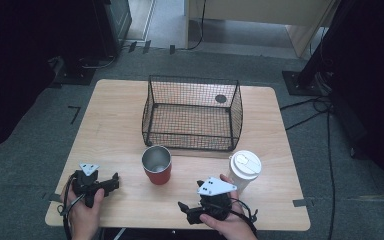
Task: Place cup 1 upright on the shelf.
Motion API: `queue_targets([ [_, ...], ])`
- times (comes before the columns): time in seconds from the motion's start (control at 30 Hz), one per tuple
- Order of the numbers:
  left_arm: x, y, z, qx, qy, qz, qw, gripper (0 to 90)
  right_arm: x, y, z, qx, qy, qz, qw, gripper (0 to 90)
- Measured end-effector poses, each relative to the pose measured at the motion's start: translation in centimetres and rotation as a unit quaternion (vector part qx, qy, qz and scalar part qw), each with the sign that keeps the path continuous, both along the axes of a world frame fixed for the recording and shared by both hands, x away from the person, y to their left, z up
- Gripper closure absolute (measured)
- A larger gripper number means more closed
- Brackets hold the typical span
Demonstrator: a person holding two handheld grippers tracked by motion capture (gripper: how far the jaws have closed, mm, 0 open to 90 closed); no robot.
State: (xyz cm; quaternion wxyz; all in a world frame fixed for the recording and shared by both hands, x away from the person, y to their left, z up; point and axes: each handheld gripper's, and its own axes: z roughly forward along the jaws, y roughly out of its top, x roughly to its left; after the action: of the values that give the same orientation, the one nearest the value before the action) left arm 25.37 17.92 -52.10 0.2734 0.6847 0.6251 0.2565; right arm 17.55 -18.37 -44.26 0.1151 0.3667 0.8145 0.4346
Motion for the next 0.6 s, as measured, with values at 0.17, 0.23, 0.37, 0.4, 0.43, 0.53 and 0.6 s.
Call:
queue_targets([
  [0.17,0.0,0.0,0.0,0.000,0.000,0.000,1.0000,0.0,0.5,1.3,0.1,-0.004,-0.010,-0.009,0.9999,8.2],
  [0.23,0.0,0.0,0.0,0.000,0.000,0.000,1.0000,0.0,0.8,2.0,0.1,-0.006,-0.011,-0.007,0.9999,6.5],
  [0.37,0.0,0.0,0.0,0.000,0.000,0.000,1.0000,0.0,1.4,3.6,0.0,-0.018,-0.025,-0.033,0.9990,2.3],
  [0.4,0.0,0.0,0.0,0.000,0.000,0.000,1.0000,0.0,1.4,3.6,0.0,-0.018,-0.025,-0.033,0.9990,2.3],
  [0.43,0.0,0.0,0.0,0.000,0.000,0.000,1.0000,0.0,1.5,3.8,-0.1,-0.020,-0.029,-0.043,0.9985,2.3],
  [0.53,0.0,0.0,0.0,0.000,0.000,0.000,1.0000,0.0,2.0,4.5,-0.2,-0.016,-0.035,-0.060,0.9974,2.4],
  [0.6,0.0,0.0,0.0,0.000,0.000,0.000,1.0000,0.0,2.6,5.4,-0.3,-0.014,-0.036,-0.060,0.9974,2.4],
])
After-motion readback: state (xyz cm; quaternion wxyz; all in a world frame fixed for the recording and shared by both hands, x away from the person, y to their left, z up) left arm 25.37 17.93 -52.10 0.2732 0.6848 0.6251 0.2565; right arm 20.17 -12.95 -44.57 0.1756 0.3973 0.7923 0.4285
